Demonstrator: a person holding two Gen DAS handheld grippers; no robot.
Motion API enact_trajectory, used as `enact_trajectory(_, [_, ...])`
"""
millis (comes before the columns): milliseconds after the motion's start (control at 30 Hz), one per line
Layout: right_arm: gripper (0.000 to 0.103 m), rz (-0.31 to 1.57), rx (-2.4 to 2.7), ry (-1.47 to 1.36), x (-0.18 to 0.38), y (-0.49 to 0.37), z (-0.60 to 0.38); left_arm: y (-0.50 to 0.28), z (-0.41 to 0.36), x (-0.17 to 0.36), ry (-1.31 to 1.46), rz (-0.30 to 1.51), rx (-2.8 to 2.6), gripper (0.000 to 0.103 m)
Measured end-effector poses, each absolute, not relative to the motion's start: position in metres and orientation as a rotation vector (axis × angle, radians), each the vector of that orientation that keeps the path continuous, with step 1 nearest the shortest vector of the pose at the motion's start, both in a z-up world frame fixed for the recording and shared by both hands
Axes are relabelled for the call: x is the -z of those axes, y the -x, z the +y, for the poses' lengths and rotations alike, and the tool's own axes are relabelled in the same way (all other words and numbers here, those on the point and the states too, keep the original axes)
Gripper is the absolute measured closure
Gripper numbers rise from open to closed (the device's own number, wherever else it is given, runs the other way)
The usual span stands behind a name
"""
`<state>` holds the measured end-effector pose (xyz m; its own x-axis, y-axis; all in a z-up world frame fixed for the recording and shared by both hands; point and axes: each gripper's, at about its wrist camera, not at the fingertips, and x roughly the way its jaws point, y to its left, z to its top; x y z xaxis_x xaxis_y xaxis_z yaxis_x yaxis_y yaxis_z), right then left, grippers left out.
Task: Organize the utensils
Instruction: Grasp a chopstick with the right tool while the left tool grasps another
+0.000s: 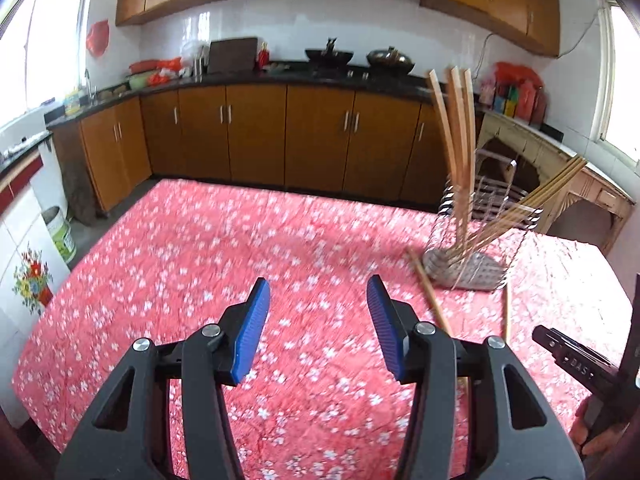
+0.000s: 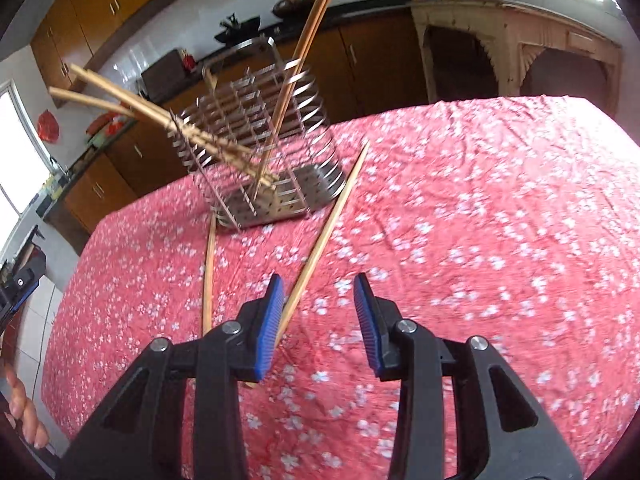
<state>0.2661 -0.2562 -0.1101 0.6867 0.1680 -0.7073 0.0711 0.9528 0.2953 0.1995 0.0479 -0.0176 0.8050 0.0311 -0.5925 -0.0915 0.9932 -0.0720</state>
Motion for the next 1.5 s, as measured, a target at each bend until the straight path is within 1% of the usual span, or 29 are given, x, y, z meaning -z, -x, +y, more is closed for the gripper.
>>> enact_trajectory(167, [0.067,0.891,-0.025,-0.256,0.126,-0.293,-0.239,-0.202,0.053,0.029,0.107,0.657,-0.065,0.051])
enact_trajectory(233, [0.074,0.903,-0.006,-0.227,0.131,-0.296,-0.235,-0.203,0.052,0.033,0.108,0.666,-0.055,0.051])
enact_trajectory(300, [0.091,0.897,0.008,-0.202,0.132,-0.296,-0.235,-0.204,0.048,0.037,0.107,0.676,-0.040,0.051])
enact_trajectory(433, [0.095,0.895,0.031,-0.257,0.135,-0.292,-0.263,-0.210,0.034,0.048,0.122,0.722,0.021,0.051])
enact_trajectory(600, [0.095,0.872,0.157,-0.314,0.137,-0.290,-0.325,-0.216,0.002,0.067,0.129,0.785,0.119,0.051])
enact_trajectory(733, [0.095,0.865,0.178,-0.357,0.140,-0.284,-0.353,-0.223,-0.037,0.082,0.111,0.824,0.173,0.052])
enact_trajectory(800, [0.095,0.860,0.164,-0.347,0.141,-0.282,-0.356,-0.227,-0.054,0.090,0.099,0.846,0.182,0.055])
enact_trajectory(900, [0.095,0.853,0.151,-0.320,0.145,-0.279,-0.353,-0.234,-0.075,0.103,0.074,0.889,0.166,0.063])
enact_trajectory(933, [0.095,0.852,0.146,-0.319,0.144,-0.280,-0.351,-0.236,-0.078,0.106,0.069,0.898,0.157,0.069])
enact_trajectory(967, [0.095,0.851,0.139,-0.321,0.144,-0.279,-0.351,-0.238,-0.081,0.111,0.063,0.910,0.140,0.077])
enact_trajectory(1000, [0.095,0.852,0.135,-0.323,0.142,-0.281,-0.351,-0.240,-0.083,0.114,0.059,0.914,0.125,0.081])
enact_trajectory(1033, [0.095,0.853,0.124,-0.326,0.143,-0.280,-0.351,-0.240,-0.084,0.114,0.049,0.896,0.110,0.092])
enact_trajectory(1067, [0.095,0.854,0.115,-0.325,0.140,-0.281,-0.350,-0.241,-0.084,0.116,0.041,0.899,0.108,0.095])
enact_trajectory(1133, [0.095,0.856,0.095,-0.310,0.139,-0.279,-0.346,-0.244,-0.079,0.116,0.044,0.896,0.093,0.096])
enact_trajectory(1333, [0.095,0.855,0.052,-0.270,0.138,-0.282,-0.336,-0.269,-0.025,0.115,0.042,0.889,0.011,0.096])
enact_trajectory(1500, [0.095,0.855,0.056,-0.230,0.136,-0.279,-0.332,-0.272,-0.010,0.114,-0.003,0.890,0.070,0.096])
